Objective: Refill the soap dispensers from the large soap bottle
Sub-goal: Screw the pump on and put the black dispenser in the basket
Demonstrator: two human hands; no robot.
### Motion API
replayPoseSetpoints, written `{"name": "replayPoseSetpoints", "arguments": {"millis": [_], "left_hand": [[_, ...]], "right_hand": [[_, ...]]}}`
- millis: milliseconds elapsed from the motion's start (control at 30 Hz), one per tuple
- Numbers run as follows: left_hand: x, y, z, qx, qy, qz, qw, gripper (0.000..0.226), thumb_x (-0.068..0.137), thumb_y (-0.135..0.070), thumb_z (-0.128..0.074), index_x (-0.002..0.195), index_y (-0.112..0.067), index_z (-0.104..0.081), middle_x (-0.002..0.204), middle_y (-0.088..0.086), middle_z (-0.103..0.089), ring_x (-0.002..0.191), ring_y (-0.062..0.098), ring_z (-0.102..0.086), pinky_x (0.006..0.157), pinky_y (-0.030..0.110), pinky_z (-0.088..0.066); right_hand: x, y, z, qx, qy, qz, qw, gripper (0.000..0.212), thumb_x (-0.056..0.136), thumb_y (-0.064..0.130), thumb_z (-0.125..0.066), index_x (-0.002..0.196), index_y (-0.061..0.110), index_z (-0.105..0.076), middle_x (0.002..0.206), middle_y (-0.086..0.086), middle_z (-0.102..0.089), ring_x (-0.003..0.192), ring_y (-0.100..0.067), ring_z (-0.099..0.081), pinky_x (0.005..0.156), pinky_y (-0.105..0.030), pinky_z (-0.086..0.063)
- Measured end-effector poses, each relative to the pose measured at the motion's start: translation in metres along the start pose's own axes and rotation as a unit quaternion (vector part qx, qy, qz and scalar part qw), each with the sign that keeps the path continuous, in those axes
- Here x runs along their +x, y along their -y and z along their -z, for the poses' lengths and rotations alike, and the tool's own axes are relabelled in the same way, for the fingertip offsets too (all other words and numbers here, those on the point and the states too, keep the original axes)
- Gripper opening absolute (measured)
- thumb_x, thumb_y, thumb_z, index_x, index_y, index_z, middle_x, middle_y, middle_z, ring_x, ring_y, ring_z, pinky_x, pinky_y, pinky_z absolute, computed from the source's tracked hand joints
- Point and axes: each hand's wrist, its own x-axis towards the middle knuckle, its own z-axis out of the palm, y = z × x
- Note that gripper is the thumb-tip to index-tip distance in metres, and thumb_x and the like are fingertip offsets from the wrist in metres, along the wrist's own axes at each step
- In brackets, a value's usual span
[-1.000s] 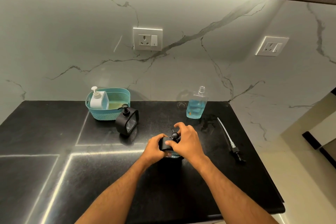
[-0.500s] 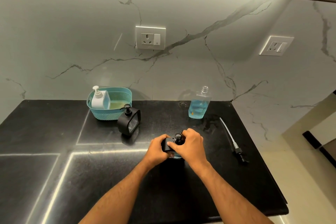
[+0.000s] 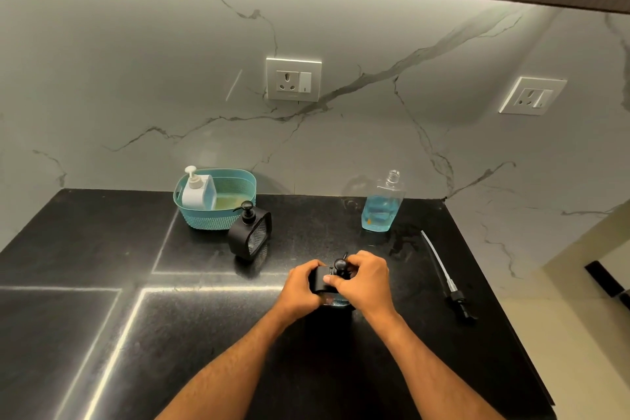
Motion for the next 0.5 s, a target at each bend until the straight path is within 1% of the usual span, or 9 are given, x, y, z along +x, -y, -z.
{"name": "replayPoseSetpoints", "arguments": {"millis": [67, 100, 167, 200, 267, 300, 333, 433, 500], "left_hand": [[0.000, -0.002, 0.001, 0.002, 0.003, 0.004, 1.000, 0.044, 0.059, -0.009, -0.090, 0.097, -0.014, -0.068, 0.092, 0.003, -0.072, 0.083, 0.022, -0.068, 0.072, 0.041, -0.057], [0.000, -0.002, 0.001, 0.002, 0.004, 0.005, 1.000, 0.044, 0.059, -0.009, -0.090, 0.097, -0.014, -0.068, 0.092, 0.004, -0.072, 0.083, 0.023, -0.068, 0.073, 0.043, -0.057], [-0.001, -0.003, 0.002, 0.002, 0.005, 0.004, 1.000, 0.044, 0.058, -0.011, -0.089, 0.097, -0.014, -0.068, 0.091, 0.004, -0.072, 0.080, 0.018, -0.067, 0.073, 0.044, -0.056], [-0.001, -0.004, 0.003, 0.002, 0.005, 0.004, 1.000, 0.044, 0.058, -0.013, -0.089, 0.097, -0.013, -0.069, 0.091, 0.004, -0.072, 0.080, 0.015, -0.066, 0.074, 0.043, -0.056], [0.000, -0.006, 0.004, 0.001, 0.005, 0.005, 1.000, 0.046, 0.058, -0.017, -0.092, 0.098, -0.012, -0.070, 0.092, 0.004, -0.072, 0.083, 0.017, -0.068, 0.076, 0.041, -0.056], [0.000, -0.007, 0.005, 0.003, 0.006, 0.006, 1.000, 0.047, 0.057, -0.017, -0.094, 0.098, -0.012, -0.070, 0.094, 0.004, -0.073, 0.086, 0.020, -0.070, 0.077, 0.040, -0.056], [0.001, -0.007, 0.006, 0.007, 0.009, 0.007, 1.000, 0.049, 0.057, -0.015, -0.095, 0.099, -0.012, -0.070, 0.095, 0.003, -0.073, 0.088, 0.022, -0.070, 0.079, 0.040, -0.057], [0.002, -0.009, 0.008, 0.011, 0.015, 0.009, 1.000, 0.050, 0.057, -0.008, -0.094, 0.100, -0.012, -0.070, 0.096, 0.004, -0.074, 0.088, 0.018, -0.070, 0.081, 0.042, -0.057], [0.001, -0.010, 0.009, 0.012, 0.016, 0.008, 1.000, 0.052, 0.056, -0.008, -0.094, 0.102, -0.012, -0.070, 0.098, 0.004, -0.074, 0.090, 0.020, -0.071, 0.082, 0.043, -0.058]], "right_hand": [[-0.001, -0.004, -0.001, 0.006, -0.003, 0.004, 1.000, 0.044, 0.053, 0.046, -0.094, 0.056, 0.031, -0.052, 0.063, 0.013, -0.051, 0.054, -0.003, -0.052, 0.050, -0.014, -0.036], [0.000, -0.006, -0.001, 0.009, 0.005, 0.009, 1.000, 0.044, 0.054, 0.047, -0.093, 0.058, 0.030, -0.053, 0.065, 0.013, -0.051, 0.055, -0.004, -0.052, 0.051, -0.015, -0.037], [0.001, -0.011, 0.001, 0.015, 0.038, 0.034, 0.999, 0.042, 0.055, 0.049, -0.092, 0.068, 0.026, -0.060, 0.074, 0.013, -0.055, 0.067, -0.005, -0.055, 0.059, -0.018, -0.043], [0.002, -0.014, 0.004, 0.017, 0.065, 0.046, 0.997, 0.044, 0.054, 0.052, -0.091, 0.078, 0.026, -0.064, 0.082, 0.014, -0.057, 0.078, -0.005, -0.056, 0.068, -0.019, -0.046], [0.005, -0.023, 0.011, 0.003, 0.131, 0.062, 0.989, 0.065, 0.051, 0.058, -0.086, 0.105, 0.026, -0.069, 0.104, 0.015, -0.058, 0.100, -0.007, -0.052, 0.088, -0.021, -0.045], [0.006, -0.028, 0.015, -0.013, 0.163, 0.065, 0.984, 0.075, 0.052, 0.058, -0.085, 0.116, 0.025, -0.067, 0.112, 0.015, -0.056, 0.108, -0.006, -0.050, 0.095, -0.022, -0.043], [0.007, -0.033, 0.018, -0.027, 0.188, 0.063, 0.980, 0.078, 0.053, 0.054, -0.086, 0.123, 0.025, -0.066, 0.117, 0.015, -0.056, 0.112, -0.006, -0.050, 0.098, -0.023, -0.043], [0.005, -0.041, 0.021, -0.049, 0.214, 0.049, 0.974, 0.069, 0.062, 0.031, -0.086, 0.128, 0.026, -0.066, 0.118, 0.013, -0.065, 0.111, -0.007, -0.061, 0.098, -0.027, -0.050], [0.002, -0.041, 0.021, -0.036, 0.203, 0.041, 0.978, 0.058, 0.062, 0.023, -0.082, 0.119, 0.028, -0.070, 0.108, 0.015, -0.070, 0.101, -0.003, -0.066, 0.093, -0.027, -0.055]]}}
